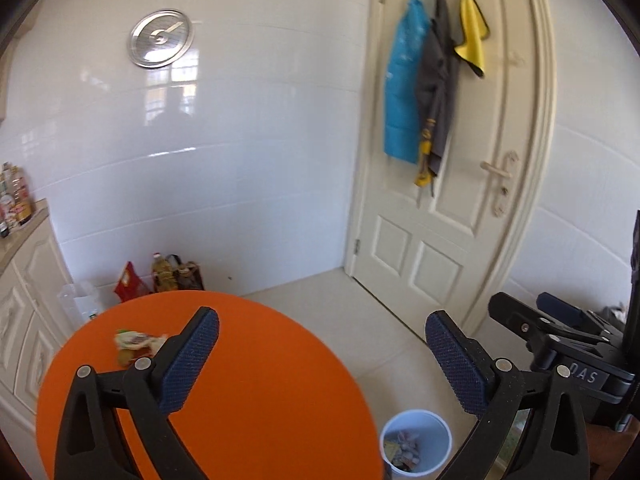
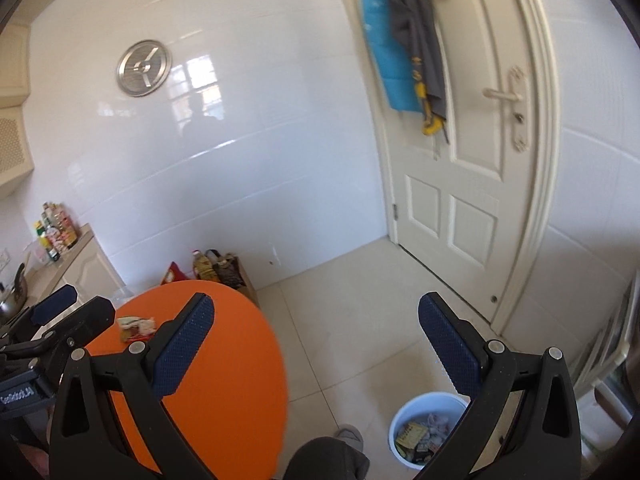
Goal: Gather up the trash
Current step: 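Return both open tools to the orange table, then grasp the white tissue with the right tool while the left tool grasps a small brown piece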
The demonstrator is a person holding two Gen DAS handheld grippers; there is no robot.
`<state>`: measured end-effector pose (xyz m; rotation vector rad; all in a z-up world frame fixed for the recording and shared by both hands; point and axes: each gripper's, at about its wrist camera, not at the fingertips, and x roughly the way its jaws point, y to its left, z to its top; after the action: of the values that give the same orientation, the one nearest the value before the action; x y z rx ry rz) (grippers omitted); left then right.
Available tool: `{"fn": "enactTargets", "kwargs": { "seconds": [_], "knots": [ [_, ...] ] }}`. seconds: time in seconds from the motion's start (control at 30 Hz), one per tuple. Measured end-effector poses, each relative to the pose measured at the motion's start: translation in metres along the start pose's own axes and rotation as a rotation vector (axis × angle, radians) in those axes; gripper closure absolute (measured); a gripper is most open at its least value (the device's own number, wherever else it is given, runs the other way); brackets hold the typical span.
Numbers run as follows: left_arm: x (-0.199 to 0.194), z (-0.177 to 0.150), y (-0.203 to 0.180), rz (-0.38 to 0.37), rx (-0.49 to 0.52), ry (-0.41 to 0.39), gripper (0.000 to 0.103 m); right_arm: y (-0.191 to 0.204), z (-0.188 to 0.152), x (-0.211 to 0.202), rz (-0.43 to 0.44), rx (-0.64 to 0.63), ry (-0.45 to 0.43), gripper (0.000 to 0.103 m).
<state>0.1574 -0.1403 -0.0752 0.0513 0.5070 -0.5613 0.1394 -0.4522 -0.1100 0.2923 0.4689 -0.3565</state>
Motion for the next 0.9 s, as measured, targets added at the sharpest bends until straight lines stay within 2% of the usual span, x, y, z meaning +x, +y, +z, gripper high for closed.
{"fn": "enactTargets", "kwargs": {
  "seconds": [0.17,0.2,0.57,0.77,0.9],
  "knots": [
    [-0.054,-0.014,0.04,0.1,-0.062,-0.034,0.001,0.056,0.006,-0.006,0.067,-0.08,-0.024,0.0],
    [-0.053,-0.016,0.036,0.116,-0.073,-0.037,0.001,0.067,0.007,-0.007,0.083,-0.093,-0.027,0.0],
    [-0.133,-0.057,0.086,0.346,-0.171,-0.083,0.001,0.172,-0.002,-0.006,0.238,-0.23,-0.029,0.0],
    [-0.13,-0.072,0.102,0.423,-0.237,-0.055,0.001,0.217,-0.018,0.018,0.31,-0.31,0.019,0.0],
    [-0.094,-0.07,0.113,0.436,-0.274,-0.005,0.001,0.238,-0.032,0.053,0.33,-0.345,0.085,0.0]
  ]
}}
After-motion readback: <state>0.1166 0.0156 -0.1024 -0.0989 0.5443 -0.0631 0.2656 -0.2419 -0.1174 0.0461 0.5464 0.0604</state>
